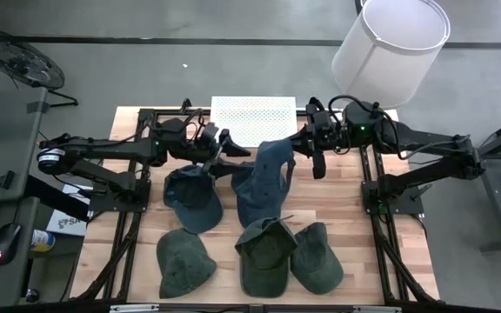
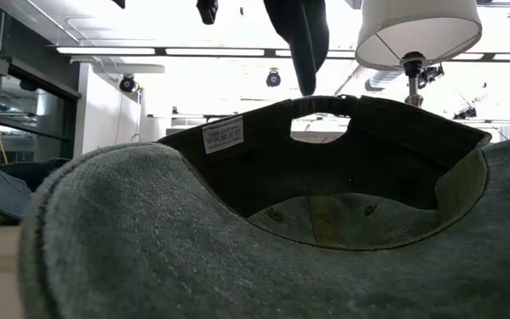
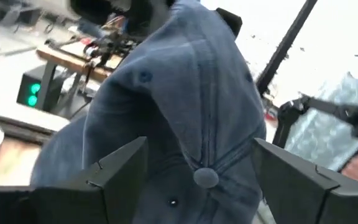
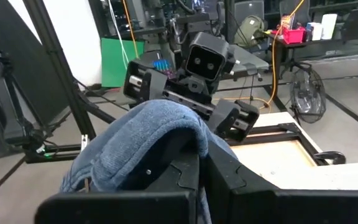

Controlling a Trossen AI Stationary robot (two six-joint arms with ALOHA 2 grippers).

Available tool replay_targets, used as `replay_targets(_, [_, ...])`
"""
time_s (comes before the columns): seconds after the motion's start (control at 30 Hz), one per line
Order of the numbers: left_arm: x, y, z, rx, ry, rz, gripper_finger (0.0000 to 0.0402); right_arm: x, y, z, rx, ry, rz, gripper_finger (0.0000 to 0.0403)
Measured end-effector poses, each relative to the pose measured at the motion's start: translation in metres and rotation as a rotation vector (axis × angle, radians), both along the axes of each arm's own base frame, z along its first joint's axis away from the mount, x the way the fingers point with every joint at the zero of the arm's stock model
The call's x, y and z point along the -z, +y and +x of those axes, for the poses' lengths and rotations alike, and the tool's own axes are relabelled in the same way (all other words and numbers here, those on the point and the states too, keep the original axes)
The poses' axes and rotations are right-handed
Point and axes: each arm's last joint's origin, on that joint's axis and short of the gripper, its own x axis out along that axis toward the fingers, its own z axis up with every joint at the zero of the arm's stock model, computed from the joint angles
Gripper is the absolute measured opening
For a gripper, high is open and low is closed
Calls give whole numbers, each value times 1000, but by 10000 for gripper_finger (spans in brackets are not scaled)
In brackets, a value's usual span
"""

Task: Pick & Place hat
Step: Put the right blue cap on the shelf

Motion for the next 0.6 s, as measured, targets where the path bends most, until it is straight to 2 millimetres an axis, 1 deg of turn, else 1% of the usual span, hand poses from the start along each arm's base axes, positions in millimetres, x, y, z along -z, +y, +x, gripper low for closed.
replay_targets(0.2, [3,2,1,-38,54,-134,282,1,0,0,-5,4,-40,0])
replay_targets(0.37, [3,2,1,-34,57,-172,282,1,-4,-1,11,6,-65,0])
replay_targets(0.53, [13,2,7,-26,117,-216,283,1,-10,-1,32,5,-84,0])
replay_targets(0.6, [14,3,12,-27,106,-215,283,1,-12,-2,38,5,-86,0])
